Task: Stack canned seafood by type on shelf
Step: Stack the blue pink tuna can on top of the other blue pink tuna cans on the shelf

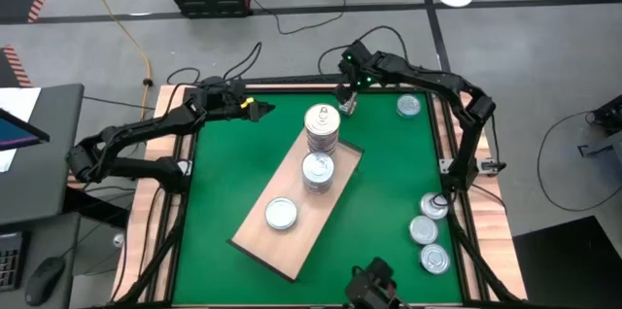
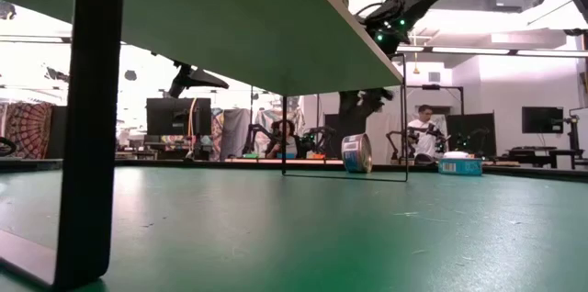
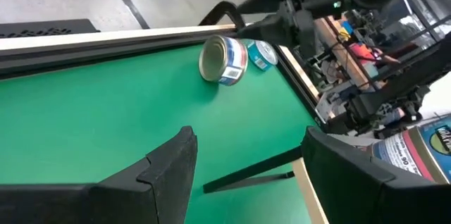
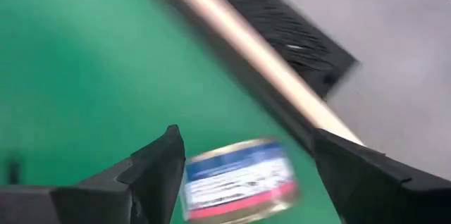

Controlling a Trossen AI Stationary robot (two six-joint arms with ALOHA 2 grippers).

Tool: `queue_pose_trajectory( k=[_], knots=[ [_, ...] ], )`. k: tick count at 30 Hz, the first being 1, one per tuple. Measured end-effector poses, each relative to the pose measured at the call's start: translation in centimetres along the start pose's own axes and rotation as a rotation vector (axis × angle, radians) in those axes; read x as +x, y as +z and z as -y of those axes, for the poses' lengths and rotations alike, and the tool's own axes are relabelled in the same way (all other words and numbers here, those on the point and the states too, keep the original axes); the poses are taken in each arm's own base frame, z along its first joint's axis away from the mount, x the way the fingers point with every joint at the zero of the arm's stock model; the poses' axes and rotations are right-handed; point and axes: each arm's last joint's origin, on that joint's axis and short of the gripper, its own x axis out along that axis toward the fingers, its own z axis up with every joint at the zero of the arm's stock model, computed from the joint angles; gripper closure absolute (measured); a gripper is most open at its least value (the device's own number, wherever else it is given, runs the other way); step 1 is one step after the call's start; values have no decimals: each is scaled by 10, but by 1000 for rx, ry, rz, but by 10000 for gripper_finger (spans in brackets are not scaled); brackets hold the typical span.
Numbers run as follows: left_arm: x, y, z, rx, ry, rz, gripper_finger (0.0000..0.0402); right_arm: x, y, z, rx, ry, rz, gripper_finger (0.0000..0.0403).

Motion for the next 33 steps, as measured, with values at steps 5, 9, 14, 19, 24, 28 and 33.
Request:
queue_pose_trajectory(
  k=[5, 9, 14, 19, 24, 28, 33],
  knots=[
    [-1, 1, -1, 32, -2, 0, 158, 20, -1, 0, -176, 112, 1, 76],
    [-3, 5, 2, 39, -21, 7, 158, 33, -7, 10, -213, 127, -54, 76],
    [-5, 16, 8, 100, -27, 39, 158, 43, -15, 10, -278, 151, -123, 76],
    [-7, 29, 14, 130, -22, 67, 158, 40, -23, 10, -270, 180, -207, 76],
    [-9, 33, 16, 150, 1, 37, 158, 33, -33, 6, -245, 202, -323, 77],
    [-9, 32, 17, 191, 17, 9, 158, 29, -44, -3, -227, 218, -430, 84],
    [-9, 32, 17, 190, 21, 2, 158, 21, -52, -15, -208, 231, -520, 94]
  ],
)
